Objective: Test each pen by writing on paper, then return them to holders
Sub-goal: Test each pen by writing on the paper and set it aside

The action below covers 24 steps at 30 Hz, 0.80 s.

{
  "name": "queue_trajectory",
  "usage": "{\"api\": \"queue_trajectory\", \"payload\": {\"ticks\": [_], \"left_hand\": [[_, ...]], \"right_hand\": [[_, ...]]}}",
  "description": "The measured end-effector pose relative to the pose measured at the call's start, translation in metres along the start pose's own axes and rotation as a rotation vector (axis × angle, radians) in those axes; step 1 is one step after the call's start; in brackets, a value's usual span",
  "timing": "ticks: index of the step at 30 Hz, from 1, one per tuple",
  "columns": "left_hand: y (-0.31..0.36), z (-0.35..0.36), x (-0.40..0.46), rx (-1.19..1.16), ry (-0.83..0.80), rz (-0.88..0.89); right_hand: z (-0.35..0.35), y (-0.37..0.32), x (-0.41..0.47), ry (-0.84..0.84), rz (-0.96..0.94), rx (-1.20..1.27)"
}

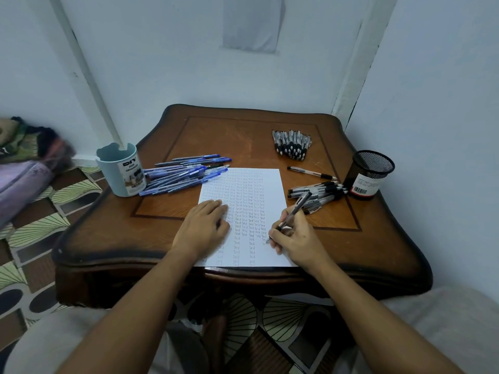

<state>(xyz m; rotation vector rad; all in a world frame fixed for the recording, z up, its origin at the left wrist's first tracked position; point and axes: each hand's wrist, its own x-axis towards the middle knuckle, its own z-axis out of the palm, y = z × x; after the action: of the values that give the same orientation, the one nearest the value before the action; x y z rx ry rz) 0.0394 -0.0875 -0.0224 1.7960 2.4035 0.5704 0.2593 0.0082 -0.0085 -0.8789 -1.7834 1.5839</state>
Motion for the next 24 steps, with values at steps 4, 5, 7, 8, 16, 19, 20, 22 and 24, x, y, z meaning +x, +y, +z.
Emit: {"api": "queue_trajectory", "payload": {"ticks": [4,5,7,8,16,19,20,22,24], "left_hand": [[-0.0007,0.0008,-0.0001,-0.007,0.005,-0.004],[-0.0007,0.001,-0.0002,-0.008,0.004,-0.005],[-0.001,0.0011,-0.0003,-0.01,0.006,-0.003],[-0.0011,0.0009,-0.0002,-0.01,0.008,-0.001],[-0.0006,0.0006,0.0001,-0.007,0.01,0.003],[-0.0006,0.0006,0.0,-0.002,0.008,0.002],[-0.0011,0.0007,0.0004,0.0,0.005,0.002],[-0.002,0.0011,0.0011,0.003,0.0,0.002],[-0.0024,0.0014,0.001,0.001,-0.001,0.0]], "right_hand": [[-0.0005,-0.002,-0.0011,-0.026,0.011,-0.023],[-0.0009,-0.0019,-0.0011,-0.02,0.017,-0.009],[-0.0024,-0.0004,-0.0004,0.005,0.024,0.033],[-0.0031,0.0007,0.0,0.016,0.026,0.047],[-0.0011,-0.0011,-0.0008,0.013,0.033,-0.044],[-0.0013,-0.0025,-0.0007,0.023,0.042,-0.026],[-0.0002,-0.0031,-0.0006,0.027,0.044,-0.03],[0.0007,-0.0042,-0.0006,0.041,0.053,-0.029],[-0.0016,-0.0053,0.0006,0.056,0.067,0.033]]}}
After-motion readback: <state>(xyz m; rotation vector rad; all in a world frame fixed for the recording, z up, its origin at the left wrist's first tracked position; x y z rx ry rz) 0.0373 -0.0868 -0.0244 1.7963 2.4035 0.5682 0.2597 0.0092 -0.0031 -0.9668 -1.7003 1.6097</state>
